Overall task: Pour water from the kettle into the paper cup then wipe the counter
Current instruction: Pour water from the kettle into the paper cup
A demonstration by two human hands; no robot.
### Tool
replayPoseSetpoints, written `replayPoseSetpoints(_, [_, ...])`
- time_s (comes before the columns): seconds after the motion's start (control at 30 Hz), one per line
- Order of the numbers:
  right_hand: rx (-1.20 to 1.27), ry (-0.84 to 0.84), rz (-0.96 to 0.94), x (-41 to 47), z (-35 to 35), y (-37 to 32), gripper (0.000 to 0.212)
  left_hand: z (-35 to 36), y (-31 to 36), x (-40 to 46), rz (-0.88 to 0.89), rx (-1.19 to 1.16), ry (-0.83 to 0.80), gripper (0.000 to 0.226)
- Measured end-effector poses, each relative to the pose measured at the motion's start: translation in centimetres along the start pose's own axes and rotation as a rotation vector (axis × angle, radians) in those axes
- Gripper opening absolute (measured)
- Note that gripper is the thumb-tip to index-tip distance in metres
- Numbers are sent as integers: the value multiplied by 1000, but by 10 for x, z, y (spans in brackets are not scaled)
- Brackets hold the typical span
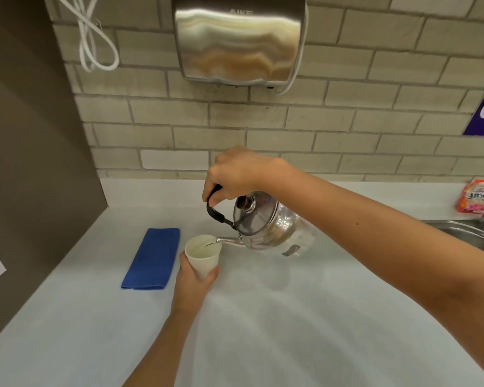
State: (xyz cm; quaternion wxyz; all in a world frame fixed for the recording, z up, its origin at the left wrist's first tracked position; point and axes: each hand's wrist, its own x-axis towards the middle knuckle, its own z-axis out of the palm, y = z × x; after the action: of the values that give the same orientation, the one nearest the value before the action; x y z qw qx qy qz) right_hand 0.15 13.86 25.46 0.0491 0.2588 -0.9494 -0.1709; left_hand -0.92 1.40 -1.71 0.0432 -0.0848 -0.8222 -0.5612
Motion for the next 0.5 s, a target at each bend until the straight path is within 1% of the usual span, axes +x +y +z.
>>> replayPoseSetpoints(0.5, [-54, -20, -35, 3, -9, -7, 23, 0, -2, -1, 22, 1, -3, 86])
